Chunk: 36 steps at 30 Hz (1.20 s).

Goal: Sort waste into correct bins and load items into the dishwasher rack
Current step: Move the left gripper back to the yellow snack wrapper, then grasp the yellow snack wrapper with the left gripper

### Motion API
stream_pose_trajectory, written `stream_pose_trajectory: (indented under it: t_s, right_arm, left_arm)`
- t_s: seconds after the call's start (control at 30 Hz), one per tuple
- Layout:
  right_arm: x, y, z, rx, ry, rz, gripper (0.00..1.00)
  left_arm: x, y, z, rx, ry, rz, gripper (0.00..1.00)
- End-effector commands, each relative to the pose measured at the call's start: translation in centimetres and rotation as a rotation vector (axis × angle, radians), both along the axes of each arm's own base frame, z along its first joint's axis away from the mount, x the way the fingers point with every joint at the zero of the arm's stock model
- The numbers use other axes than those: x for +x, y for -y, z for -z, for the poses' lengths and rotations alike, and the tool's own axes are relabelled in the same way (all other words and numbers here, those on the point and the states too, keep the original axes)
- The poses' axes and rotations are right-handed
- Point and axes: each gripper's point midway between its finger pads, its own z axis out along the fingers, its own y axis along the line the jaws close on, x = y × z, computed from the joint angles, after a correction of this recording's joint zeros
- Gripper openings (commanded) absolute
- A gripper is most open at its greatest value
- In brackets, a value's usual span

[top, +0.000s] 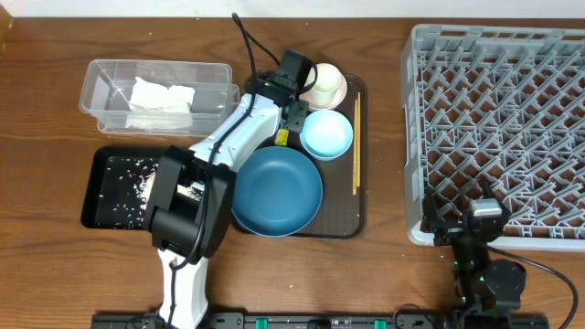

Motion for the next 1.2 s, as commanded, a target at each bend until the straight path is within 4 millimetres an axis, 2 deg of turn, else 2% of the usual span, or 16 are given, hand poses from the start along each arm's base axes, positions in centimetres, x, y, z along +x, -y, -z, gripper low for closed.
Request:
stream_pose_trajectory:
  t_s: [0.0,0.13,0.27,0.37,0.43,0.6,0.73,0.87,1.0,1.1,1.17]
  right_arm:
    - [0.0,0.2,0.0,-0.012,0.001,0.006,0.99]
    - [0.0,0.2,0.0,-0.012,0.001,0.006,0.99]
    - [0.0,0.2,0.0,-0.012,0.001,0.006,0.99]
    - [0.0,0.2,0.0,-0.012,0.001,0.006,0.99]
    - [0.0,0.2,0.0,-0.012,0.001,0.006,0.99]
    - [0.0,0.2,0.0,-0.012,0.001,0.006,0.99]
    - [0.0,0.2,0.0,-0.012,0.001,0.006,0.99]
    - [0.0,0.2,0.0,-0.012,0.001,0.006,0.99]
    - [0.0,0.2,0.0,-0.012,0.001,0.006,0.99]
    - [0.0,0.2,0.0,-0.012,0.001,0.006,0.99]
    - [0.0,0.2,0.0,-0.012,0.001,0.006,0.99]
  left_arm:
    - [-0.3,0.1,0.7,-0.006,-0.021,0.018,0.58]
    - [-0.3,-0.1,1.5,0.007,-0.034,0.024,0.58]
    - [-0.4,-0.2,3.3,0.022,-0.061,0.027,0.57]
    - [-0.2,-0.7,3.4,0.048,-0.052,0.015,0.49]
    - [0.0,-0.8,2.8,0.051,-0.035,0.010,0.45]
    - [0.8,-1.5,-0.4,0.058,0.048,-0.053,0.25]
    - [1.1,-1.5,-4.8,-0.005,0.127,-0.104,0.19]
    - [1.3,-2.0,-8.7,-0.052,0.201,-0.136,0.07]
    - [2.0,-4.6,-11.7,-0.124,0.259,-0.266,0.06]
    - [2.4,-6.1,-12.0,-0.195,0.239,-0.304,0.07]
    - [2.2,-5.7,-10.9,-0.263,0.175,-0.275,0.28]
